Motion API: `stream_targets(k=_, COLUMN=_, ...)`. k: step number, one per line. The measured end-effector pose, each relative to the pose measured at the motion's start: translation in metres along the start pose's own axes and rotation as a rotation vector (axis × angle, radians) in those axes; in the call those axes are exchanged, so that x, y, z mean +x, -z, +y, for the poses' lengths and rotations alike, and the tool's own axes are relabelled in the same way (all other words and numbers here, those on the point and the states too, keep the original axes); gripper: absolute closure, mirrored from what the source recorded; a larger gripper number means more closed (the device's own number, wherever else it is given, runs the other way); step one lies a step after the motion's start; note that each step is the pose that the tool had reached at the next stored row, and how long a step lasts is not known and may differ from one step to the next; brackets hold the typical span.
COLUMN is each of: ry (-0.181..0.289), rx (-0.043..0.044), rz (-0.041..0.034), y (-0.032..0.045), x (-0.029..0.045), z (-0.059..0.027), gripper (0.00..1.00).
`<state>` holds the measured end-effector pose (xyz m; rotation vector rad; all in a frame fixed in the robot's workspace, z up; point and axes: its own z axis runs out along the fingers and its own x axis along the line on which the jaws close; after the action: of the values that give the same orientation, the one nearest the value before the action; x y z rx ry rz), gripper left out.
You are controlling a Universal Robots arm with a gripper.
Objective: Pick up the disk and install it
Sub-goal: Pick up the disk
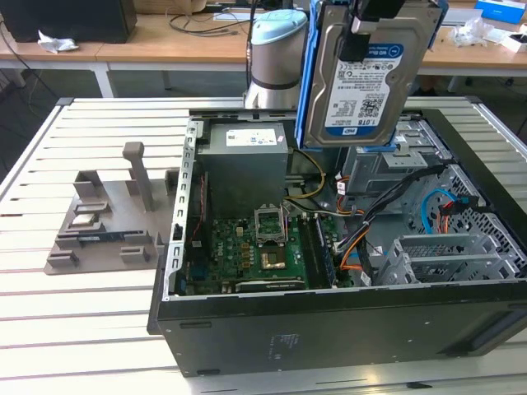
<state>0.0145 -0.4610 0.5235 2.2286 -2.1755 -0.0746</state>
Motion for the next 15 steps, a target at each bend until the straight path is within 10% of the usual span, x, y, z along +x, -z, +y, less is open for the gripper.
stream_targets(k=15, ry=0.001, rx=0.0001, rz=-0.0076, y=-0.0005, x=0.0015, z=0.0009, gripper=0.64)
